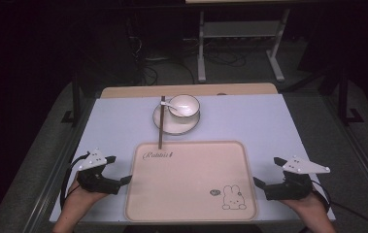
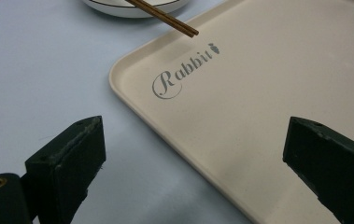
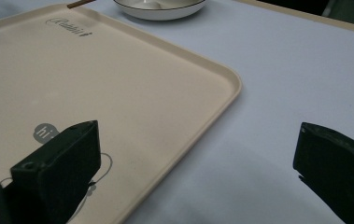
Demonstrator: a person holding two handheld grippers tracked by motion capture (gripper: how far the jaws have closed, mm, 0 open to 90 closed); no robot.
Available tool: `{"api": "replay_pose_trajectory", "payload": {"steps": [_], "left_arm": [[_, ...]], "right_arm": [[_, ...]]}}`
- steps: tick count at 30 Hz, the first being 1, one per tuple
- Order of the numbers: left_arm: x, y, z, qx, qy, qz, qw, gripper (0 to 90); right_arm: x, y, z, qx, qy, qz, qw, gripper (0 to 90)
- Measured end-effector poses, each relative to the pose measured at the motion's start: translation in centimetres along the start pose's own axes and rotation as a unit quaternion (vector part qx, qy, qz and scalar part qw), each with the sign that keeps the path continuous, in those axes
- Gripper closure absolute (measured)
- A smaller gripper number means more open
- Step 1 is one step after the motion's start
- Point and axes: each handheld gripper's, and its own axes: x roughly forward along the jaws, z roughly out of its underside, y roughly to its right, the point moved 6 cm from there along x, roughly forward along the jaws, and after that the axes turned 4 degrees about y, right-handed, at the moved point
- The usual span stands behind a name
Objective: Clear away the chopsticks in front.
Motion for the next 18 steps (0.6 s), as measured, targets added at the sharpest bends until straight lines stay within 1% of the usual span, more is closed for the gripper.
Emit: {"api": "replay_pose_trajectory", "payload": {"steps": [5, 6, 8, 9, 12, 16, 18], "left_arm": [[0.2, 0.0, -0.3, 0.003, -0.002, 0.001, 1.0000, 5.2], [0.2, 0.0, -0.4, 0.000, -0.002, 0.001, 1.0000, 5.2], [0.4, 0.0, -0.7, -0.010, 0.001, 0.007, 0.9999, 5.2], [0.4, 0.0, -0.8, -0.011, 0.000, 0.009, 0.9999, 5.1], [0.8, -0.1, -1.2, -0.008, -0.004, 0.007, 0.9999, 5.2], [1.3, -0.3, -1.8, -0.011, -0.006, 0.009, 0.9999, 5.2], [1.4, -0.4, -2.1, -0.009, -0.007, 0.009, 0.9999, 5.2]], "right_arm": [[0.0, -0.1, -0.1, 0.004, 0.004, -0.001, 1.0000, 0.2], [0.0, -0.1, -0.1, 0.003, 0.004, -0.001, 1.0000, 0.2], [0.0, -0.1, -0.1, 0.004, 0.005, -0.001, 1.0000, 0.2], [0.0, -0.1, -0.1, 0.004, 0.006, -0.002, 1.0000, 0.2], [0.0, 0.0, -0.2, 0.007, 0.009, -0.002, 0.9999, 0.2], [-0.1, -0.1, -0.2, 0.008, 0.011, -0.003, 0.9999, 0.2], [-0.1, 0.0, -0.3, 0.008, 0.012, 0.000, 0.9999, 0.2]]}}
